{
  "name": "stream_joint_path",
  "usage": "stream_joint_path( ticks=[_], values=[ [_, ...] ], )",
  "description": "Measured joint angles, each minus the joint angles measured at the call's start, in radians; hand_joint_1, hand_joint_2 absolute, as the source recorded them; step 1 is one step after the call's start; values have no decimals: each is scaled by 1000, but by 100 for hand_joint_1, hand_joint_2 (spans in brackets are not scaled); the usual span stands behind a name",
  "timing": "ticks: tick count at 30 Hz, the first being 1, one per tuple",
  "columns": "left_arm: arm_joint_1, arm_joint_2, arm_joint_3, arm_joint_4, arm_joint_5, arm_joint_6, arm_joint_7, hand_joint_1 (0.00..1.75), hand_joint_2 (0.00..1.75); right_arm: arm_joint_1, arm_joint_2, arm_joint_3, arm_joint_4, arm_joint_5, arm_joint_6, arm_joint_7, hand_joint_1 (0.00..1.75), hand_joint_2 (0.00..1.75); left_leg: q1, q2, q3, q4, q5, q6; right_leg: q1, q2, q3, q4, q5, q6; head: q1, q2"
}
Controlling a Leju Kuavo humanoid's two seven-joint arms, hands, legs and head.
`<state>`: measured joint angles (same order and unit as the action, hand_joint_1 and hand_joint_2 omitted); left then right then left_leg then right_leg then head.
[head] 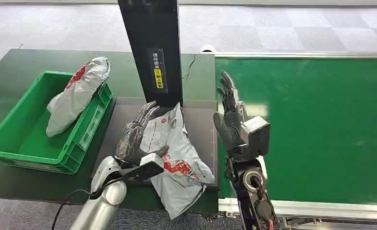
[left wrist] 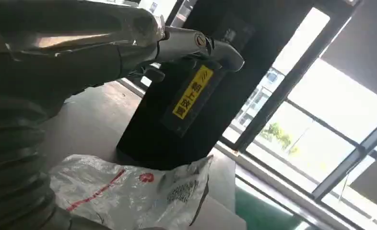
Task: Moved the parcel from conveyor to table for the left to box.
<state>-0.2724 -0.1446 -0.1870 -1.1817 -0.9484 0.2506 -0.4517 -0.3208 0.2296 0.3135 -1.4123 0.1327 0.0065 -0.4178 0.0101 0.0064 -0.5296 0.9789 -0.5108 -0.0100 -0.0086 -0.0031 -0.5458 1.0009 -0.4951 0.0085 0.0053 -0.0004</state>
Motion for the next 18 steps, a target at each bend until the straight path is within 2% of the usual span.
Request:
stream_joint_path(
  ticks=[4, 8, 14, 18],
  values=[
    [-78, 29, -13, 126, -6, -80, -18, 0, 175, 29, -15, -24, -25, -10, 13, -54, 0, 175, 0, 1, 0, 0, 0, 0, 0, 1, 0, 0, 0, 0, 0, 0],
    [-149, 58, -50, 273, -70, -95, -21, 0, 175, 37, -19, -24, -25, -10, 22, -66, 0, 175, 1, 0, 0, 0, 0, 0, 1, 0, 0, 0, 0, 0, 0, 0],
    [-247, 61, -118, 461, -114, -125, -21, 0, 175, 49, -19, -27, -37, -10, 23, -66, 0, 175, 0, -1, 0, 0, 0, 0, 0, 0, 2, 1, 0, 0, 0, 0],
    [-287, 58, -136, 517, -116, -130, -21, 0, 175, 50, -19, -28, -40, -10, 23, -66, 0, 175, 0, -1, 3, 0, 0, 0, 0, 0, 4, 0, 0, 0, 0, 0]
  ],
)
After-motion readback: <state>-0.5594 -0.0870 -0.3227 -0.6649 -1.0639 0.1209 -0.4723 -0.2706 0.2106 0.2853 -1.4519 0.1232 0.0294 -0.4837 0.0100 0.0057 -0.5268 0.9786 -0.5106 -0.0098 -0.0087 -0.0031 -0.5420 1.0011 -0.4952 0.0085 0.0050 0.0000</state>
